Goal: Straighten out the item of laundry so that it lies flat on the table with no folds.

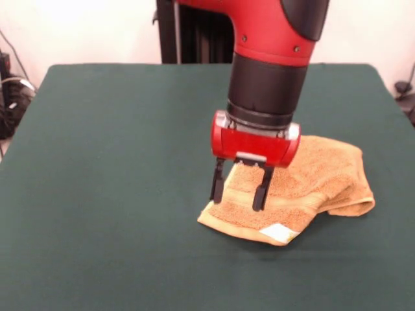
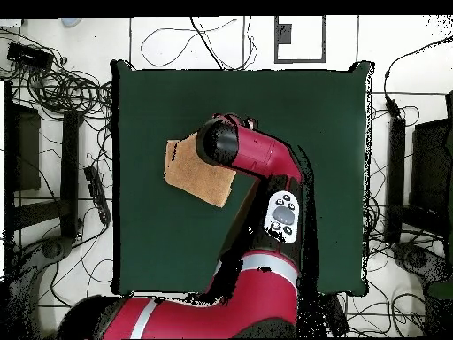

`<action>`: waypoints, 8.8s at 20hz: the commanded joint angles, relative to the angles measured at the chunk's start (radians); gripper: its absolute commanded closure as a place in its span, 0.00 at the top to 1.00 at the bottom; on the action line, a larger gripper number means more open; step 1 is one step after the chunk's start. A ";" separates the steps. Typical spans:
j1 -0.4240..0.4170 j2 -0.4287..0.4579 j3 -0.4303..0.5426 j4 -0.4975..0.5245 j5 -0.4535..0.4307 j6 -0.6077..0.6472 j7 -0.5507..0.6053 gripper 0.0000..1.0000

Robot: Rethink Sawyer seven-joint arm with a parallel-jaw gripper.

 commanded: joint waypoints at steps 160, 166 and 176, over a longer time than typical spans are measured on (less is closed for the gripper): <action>-0.318 0.113 0.543 -0.823 -0.410 0.894 -0.420 1.00; -0.310 0.087 0.516 -0.761 -0.415 0.863 -0.363 1.00; -0.297 -0.017 0.476 -0.453 -0.398 0.681 -0.183 1.00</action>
